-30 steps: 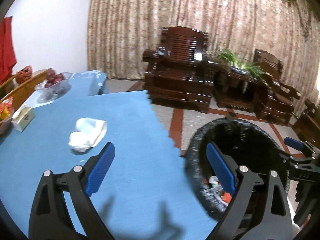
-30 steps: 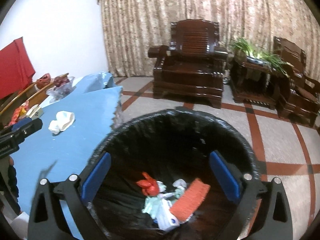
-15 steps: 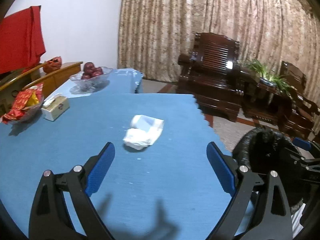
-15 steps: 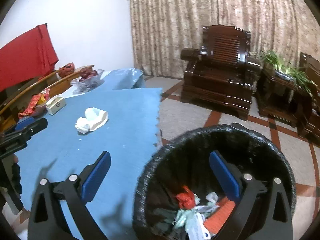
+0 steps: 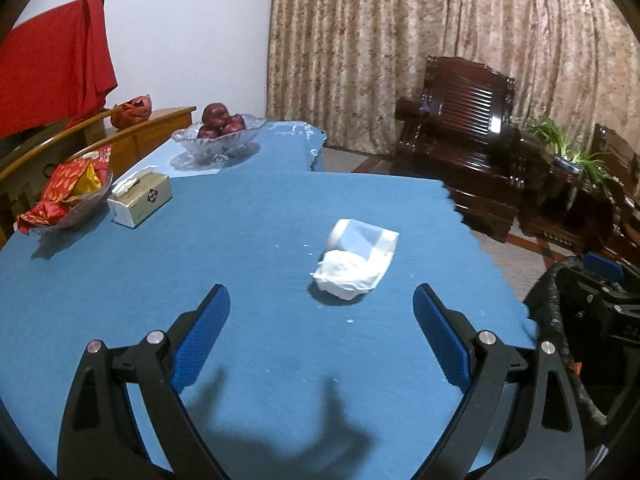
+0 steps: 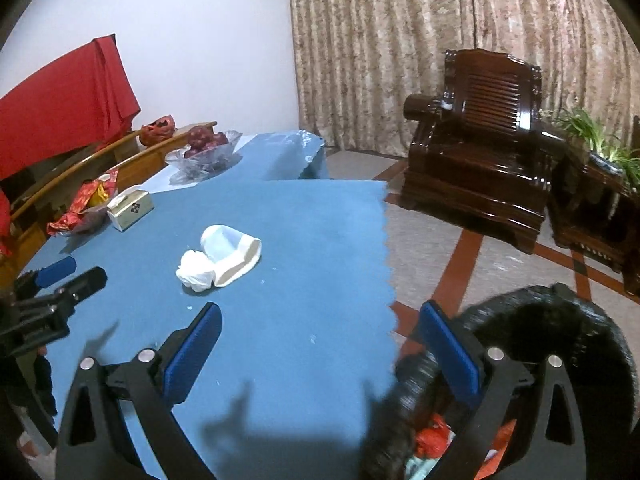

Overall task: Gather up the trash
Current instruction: 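Move both grippers back to the table toward the white tissue and paper cup, then grasp the white tissue wad with the left gripper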

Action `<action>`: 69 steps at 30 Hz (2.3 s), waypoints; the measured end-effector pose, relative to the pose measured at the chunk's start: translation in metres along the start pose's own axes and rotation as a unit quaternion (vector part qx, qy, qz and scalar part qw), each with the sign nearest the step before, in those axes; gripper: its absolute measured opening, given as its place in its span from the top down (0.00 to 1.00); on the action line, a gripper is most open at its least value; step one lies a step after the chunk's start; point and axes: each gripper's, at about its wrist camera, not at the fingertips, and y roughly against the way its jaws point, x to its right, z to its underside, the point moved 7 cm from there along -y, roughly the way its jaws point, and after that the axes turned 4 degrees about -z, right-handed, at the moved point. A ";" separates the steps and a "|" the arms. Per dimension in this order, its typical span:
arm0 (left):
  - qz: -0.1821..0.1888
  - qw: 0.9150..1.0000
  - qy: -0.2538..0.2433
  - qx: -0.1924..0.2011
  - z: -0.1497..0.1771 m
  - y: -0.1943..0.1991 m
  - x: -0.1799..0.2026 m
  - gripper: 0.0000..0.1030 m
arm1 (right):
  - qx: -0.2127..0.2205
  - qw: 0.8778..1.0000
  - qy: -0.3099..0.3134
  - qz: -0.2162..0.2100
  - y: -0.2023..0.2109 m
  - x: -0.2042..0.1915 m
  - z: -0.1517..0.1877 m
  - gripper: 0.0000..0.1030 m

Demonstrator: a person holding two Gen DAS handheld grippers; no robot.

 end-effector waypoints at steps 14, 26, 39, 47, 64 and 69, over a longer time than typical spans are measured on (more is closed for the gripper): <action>0.000 0.999 -0.004 -0.036 -0.001 -0.078 -0.002 0.12 | -0.029 1.000 0.002 -0.009 -0.080 -0.018 -0.013 0.06; 0.021 0.997 -0.013 -0.077 0.009 -0.130 0.020 0.12 | -0.045 0.999 -0.001 -0.003 -0.112 -0.010 -0.013 0.06; 0.063 0.994 -0.002 -0.091 0.009 -0.140 0.033 0.33 | -0.053 0.999 0.000 -0.003 -0.120 -0.007 -0.010 0.06; 0.075 0.993 0.002 -0.087 0.011 -0.133 0.037 0.55 | -0.053 0.999 0.003 -0.005 -0.120 -0.010 -0.010 0.06; -0.002 0.997 0.018 -0.074 0.000 -0.124 -0.056 0.58 | -0.064 0.998 0.010 -0.024 -0.148 -0.055 -0.016 0.06; -0.012 0.997 0.027 -0.078 0.000 -0.130 -0.075 0.58 | -0.080 0.996 0.023 -0.021 -0.170 -0.077 -0.013 0.06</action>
